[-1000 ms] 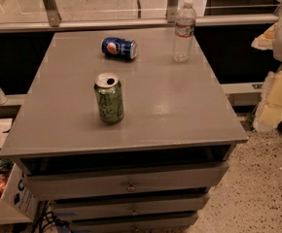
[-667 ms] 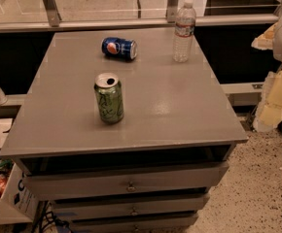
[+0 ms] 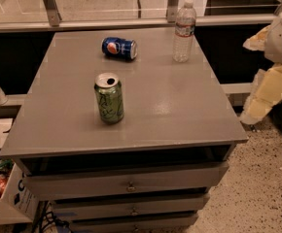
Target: Move water bottle near green can
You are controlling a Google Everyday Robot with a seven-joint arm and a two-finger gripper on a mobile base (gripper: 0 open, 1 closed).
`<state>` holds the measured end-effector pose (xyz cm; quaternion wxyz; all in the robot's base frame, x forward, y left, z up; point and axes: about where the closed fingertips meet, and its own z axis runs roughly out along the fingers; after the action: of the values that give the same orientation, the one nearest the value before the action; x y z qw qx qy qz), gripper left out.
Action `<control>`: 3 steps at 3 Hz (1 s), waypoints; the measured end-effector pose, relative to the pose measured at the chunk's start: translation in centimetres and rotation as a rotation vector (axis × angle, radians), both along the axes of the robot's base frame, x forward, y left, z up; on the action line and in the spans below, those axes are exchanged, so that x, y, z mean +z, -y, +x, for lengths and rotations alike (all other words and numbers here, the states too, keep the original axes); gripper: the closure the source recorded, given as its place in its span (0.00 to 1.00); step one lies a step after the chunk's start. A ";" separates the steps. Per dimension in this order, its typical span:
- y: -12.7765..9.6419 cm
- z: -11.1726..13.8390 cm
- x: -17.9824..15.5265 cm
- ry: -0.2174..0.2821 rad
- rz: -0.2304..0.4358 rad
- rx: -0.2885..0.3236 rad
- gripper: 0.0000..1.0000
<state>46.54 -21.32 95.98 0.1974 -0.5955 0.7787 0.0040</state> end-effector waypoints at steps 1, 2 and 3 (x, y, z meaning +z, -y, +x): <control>-1.3 2.4 -1.7 0.008 0.092 0.013 0.00; -2.6 5.2 -2.9 0.022 0.183 0.023 0.00; -4.1 8.0 -4.0 0.040 0.278 0.040 0.00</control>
Offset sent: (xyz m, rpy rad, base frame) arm 0.0915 0.0400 -0.0452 0.3057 -0.0388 0.0314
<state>54.55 -17.20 92.03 0.2931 -0.5779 0.7545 0.1039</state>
